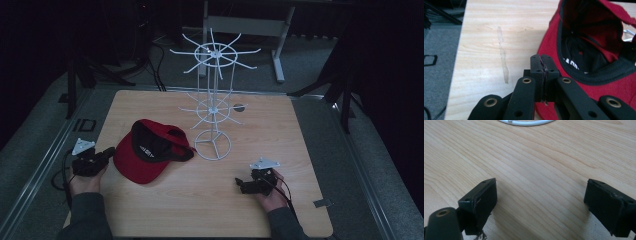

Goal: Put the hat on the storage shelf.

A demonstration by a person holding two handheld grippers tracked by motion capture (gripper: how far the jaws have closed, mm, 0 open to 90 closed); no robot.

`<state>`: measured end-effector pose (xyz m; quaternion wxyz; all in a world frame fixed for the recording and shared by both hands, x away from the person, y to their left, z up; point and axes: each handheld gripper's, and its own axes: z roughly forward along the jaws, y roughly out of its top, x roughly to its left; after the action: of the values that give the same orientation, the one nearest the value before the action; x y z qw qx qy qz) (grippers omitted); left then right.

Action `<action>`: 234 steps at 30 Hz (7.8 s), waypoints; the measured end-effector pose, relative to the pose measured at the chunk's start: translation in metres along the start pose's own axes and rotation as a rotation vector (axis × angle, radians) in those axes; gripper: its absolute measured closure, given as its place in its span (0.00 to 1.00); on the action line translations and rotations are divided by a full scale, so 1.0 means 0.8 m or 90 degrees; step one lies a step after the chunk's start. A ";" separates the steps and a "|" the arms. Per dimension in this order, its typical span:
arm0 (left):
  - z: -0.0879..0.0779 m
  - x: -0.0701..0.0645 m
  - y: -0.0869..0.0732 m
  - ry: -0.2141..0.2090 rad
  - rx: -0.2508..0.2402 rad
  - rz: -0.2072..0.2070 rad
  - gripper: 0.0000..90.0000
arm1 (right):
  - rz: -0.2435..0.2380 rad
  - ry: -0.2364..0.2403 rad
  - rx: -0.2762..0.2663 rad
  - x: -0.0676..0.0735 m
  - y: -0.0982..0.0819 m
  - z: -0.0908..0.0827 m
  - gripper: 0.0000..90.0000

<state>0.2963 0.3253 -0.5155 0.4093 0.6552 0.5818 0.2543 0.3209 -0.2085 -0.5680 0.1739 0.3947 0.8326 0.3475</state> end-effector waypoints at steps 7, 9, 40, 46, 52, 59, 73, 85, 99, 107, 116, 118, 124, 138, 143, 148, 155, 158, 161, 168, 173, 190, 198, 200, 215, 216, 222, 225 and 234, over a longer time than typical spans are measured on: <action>0.016 0.004 0.018 0.054 0.052 0.031 1.00 | 0.000 0.000 -0.001 0.000 0.000 0.000 0.12; 0.022 0.005 0.017 0.053 0.078 0.030 1.00 | 0.002 0.000 0.001 0.000 0.000 0.000 0.12; 0.023 -0.178 -0.044 -0.225 0.220 0.220 0.99 | 0.000 0.000 0.000 0.000 0.000 0.000 0.12; 0.027 -0.181 -0.045 -0.234 0.226 0.200 0.92 | 0.000 0.000 0.000 0.000 0.000 0.000 0.12; 0.012 -0.157 -0.051 -0.255 0.207 0.124 0.76 | 0.000 0.000 0.000 0.000 0.000 0.000 0.12; 0.002 -0.152 -0.046 -0.296 0.170 0.077 0.63 | 0.000 0.000 0.000 0.000 0.000 0.000 0.12; 0.056 -0.170 -0.032 -0.315 0.209 -0.013 0.63 | 0.000 0.000 0.000 0.000 0.000 0.000 0.12; 0.077 -0.172 -0.034 -0.325 0.251 -0.052 0.79 | 0.000 0.000 0.000 0.000 0.000 0.000 0.12; 0.052 -0.162 -0.036 -0.298 0.170 -0.042 0.95 | 0.000 0.000 0.000 0.000 0.000 0.000 0.12; 0.045 -0.145 -0.033 -0.268 0.141 -0.053 0.96 | 0.000 0.000 0.000 0.000 0.000 0.000 0.12; 0.031 -0.126 -0.020 -0.247 0.101 -0.066 0.96 | -0.002 0.000 -0.001 0.000 0.000 0.000 0.12; 0.025 -0.120 -0.012 -0.236 0.081 -0.063 0.96 | -0.002 0.000 -0.001 0.000 0.000 0.000 0.12; 0.012 -0.112 0.003 -0.214 0.050 -0.054 0.96 | -0.002 0.000 -0.001 0.000 0.000 0.000 0.12; -0.002 -0.103 0.028 -0.188 0.010 -0.048 0.96 | 0.001 0.000 -0.001 0.000 0.000 0.000 0.12; -0.007 -0.102 0.039 -0.180 -0.005 -0.044 0.96 | 0.000 0.000 -0.001 0.000 0.000 0.000 0.12; -0.013 -0.102 0.051 -0.172 -0.020 -0.041 0.96 | 0.001 0.000 -0.001 0.000 0.000 0.000 0.12; -0.019 -0.102 0.063 -0.164 -0.042 -0.043 0.96 | 0.003 0.001 -0.002 0.000 0.000 0.000 0.12; -0.022 -0.101 0.068 -0.161 -0.048 -0.043 0.96 | 0.004 0.001 -0.001 0.000 0.000 0.000 0.12; -0.024 -0.101 0.073 -0.159 -0.056 -0.042 0.96 | 0.004 0.001 -0.001 0.001 0.000 0.000 0.12; -0.031 -0.102 0.086 -0.153 -0.075 -0.042 0.96 | 0.003 0.001 -0.001 0.000 0.000 0.000 0.12; -0.034 -0.103 0.093 -0.153 -0.087 -0.038 0.96 | 0.003 0.000 -0.001 0.000 0.000 0.000 0.12; -0.040 -0.111 0.116 -0.146 -0.120 -0.029 0.96 | 0.001 0.001 0.000 0.000 0.000 0.000 0.12; -0.045 -0.113 0.124 -0.139 -0.134 -0.027 0.96 | 0.002 0.001 0.000 0.000 0.000 0.000 0.12; -0.046 -0.113 0.126 -0.139 -0.135 -0.025 0.96 | 0.002 0.001 0.000 0.000 0.000 0.000 0.12; -0.051 -0.116 0.137 -0.133 -0.150 -0.020 0.96 | 0.001 0.001 -0.001 0.000 0.000 0.000 0.12; -0.051 -0.116 0.138 -0.132 -0.152 -0.020 0.96 | 0.001 0.001 -0.001 0.000 0.000 0.000 0.12; -0.054 -0.118 0.142 -0.132 -0.161 -0.023 0.96 | 0.001 0.001 -0.001 0.000 0.000 0.000 0.12; -0.054 -0.118 0.144 -0.131 -0.162 -0.024 0.95 | 0.001 0.001 -0.001 0.000 0.000 0.000 0.12; -0.057 -0.118 0.150 -0.131 -0.172 -0.029 0.95 | 0.001 0.001 -0.001 0.000 0.000 0.000 0.12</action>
<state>0.3076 0.2460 -0.3778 0.5565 0.6035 0.5121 0.2526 0.3210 -0.2085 -0.5678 0.1735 0.3949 0.8321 0.3487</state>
